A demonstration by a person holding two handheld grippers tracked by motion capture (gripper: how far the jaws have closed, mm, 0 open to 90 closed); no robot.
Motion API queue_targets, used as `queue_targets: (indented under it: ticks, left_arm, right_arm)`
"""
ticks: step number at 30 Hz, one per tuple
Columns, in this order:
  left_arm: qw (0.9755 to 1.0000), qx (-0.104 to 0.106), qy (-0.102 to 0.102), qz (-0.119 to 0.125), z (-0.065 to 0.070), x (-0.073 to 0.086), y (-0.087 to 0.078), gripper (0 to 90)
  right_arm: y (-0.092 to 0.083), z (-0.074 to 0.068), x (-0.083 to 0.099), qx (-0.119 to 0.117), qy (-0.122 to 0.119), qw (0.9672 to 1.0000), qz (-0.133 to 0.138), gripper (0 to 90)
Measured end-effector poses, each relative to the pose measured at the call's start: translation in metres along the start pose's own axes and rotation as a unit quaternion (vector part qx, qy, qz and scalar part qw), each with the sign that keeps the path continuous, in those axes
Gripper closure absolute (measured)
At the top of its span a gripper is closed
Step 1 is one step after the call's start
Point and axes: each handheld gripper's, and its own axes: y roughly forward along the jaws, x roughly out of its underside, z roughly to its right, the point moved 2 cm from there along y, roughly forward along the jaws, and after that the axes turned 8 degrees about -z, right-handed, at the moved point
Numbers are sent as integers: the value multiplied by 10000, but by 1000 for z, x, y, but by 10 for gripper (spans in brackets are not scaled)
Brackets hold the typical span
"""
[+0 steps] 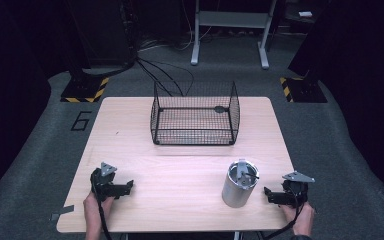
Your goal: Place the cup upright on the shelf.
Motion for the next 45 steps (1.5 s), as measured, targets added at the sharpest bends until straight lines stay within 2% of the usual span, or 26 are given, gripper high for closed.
queue_targets:
  ticks: [9, 11, 12, 16, 17, 21, 26, 28, 29, 34, 38, 40, 41, 43, 45]
  left_arm:
    - [10000, -4, 9, -2, 0, 0, 0, 2]
    - [10000, 6, -3, -16, 0, 0, 0, 2]
    - [10000, 7, -4, -21, 0, 0, 0, 2]
    - [10000, 3, -4, -15, 0, 0, 0, 2]
    - [10000, 1, -2, -4, 0, 0, 0, 2]
    - [10000, 5, -4, -10, 0, 0, 0, 2]
    - [10000, 9, -2, -18, 0, 0, 0, 2]
    - [10000, 1, 8, -10, 0, 0, 0, 3]
    - [10000, 10, 1, -18, 0, 0, 0, 3]
    - [10000, -1, 10, -2, 0, 0, 0, 3]
    - [10000, -1, 6, 1, 0, 0, 0, 2]
    - [10000, -1, 7, 2, 0, 0, 0, 3]
    - [10000, -1, 9, 3, 0, 0, 0, 3]
    - [10000, 0, 7, 3, 0, 0, 0, 3]
    - [10000, 0, 7, 3, 0, 0, 0, 4]
  right_arm:
    - [1, 1, -1, 14, -22, 10000, 32, 0]
    - [2, 0, -4, -8, 33, 10000, 16, 0]
    - [1, 2, -4, -21, -58, 10000, -50, 0]
    - [0, 3, -5, -158, 27, 9999, -23, 0]
    - [-6, 2, -7, -234, 61, 9997, -23, 0]
    - [-18, -3, -11, -356, -66, 9993, 40, 0]
    - [-46, -17, -14, -500, -374, 9979, 196, 0]
    - [-49, -20, -14, -515, -401, 9977, 194, 0]
    - [-59, -26, -14, -600, -478, 9967, 251, 0]
    - [-78, -43, -16, -784, -625, 9940, 443, 0]
    - [-85, -56, -19, -971, -705, 9909, 605, 0]
    - [-86, -59, -19, -1007, -726, 9903, 631, 0]
    - [-87, -65, -21, -908, -806, 9909, 578, 0]
    - [-88, -71, -24, -1026, -774, 9893, 692, 0]
    - [-89, -77, -26, -1061, -843, 9878, 764, 0]
